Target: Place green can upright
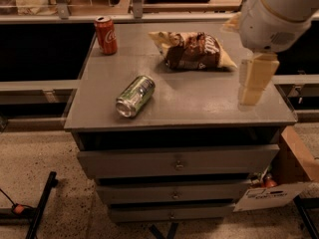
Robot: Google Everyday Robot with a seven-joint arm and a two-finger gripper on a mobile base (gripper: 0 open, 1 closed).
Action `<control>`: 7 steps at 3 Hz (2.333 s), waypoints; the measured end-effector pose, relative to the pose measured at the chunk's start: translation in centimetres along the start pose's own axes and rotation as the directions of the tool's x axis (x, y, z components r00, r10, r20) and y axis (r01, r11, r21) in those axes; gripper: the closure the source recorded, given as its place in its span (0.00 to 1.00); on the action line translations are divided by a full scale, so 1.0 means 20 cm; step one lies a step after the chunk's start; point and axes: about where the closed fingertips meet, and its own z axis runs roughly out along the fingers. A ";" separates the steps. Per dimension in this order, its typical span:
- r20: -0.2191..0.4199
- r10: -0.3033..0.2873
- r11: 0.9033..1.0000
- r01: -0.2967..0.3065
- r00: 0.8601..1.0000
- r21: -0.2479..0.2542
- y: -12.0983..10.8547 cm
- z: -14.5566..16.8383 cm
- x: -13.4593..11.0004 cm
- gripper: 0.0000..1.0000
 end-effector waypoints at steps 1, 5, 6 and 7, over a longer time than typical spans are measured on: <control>0.017 -0.252 0.968 0.251 0.968 0.021 -0.13 0.04 -0.22 0.00; 0.085 -0.539 0.837 0.544 0.838 -0.054 -0.23 0.27 -0.40 0.00; 0.113 -0.666 0.732 0.675 0.737 -0.088 -0.24 0.40 -0.51 0.00; 0.134 -0.738 0.654 0.750 0.662 -0.105 -0.26 0.52 -0.61 0.00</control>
Offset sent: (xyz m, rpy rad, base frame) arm 0.0228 0.0402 0.0075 -0.0565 -0.0534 0.2195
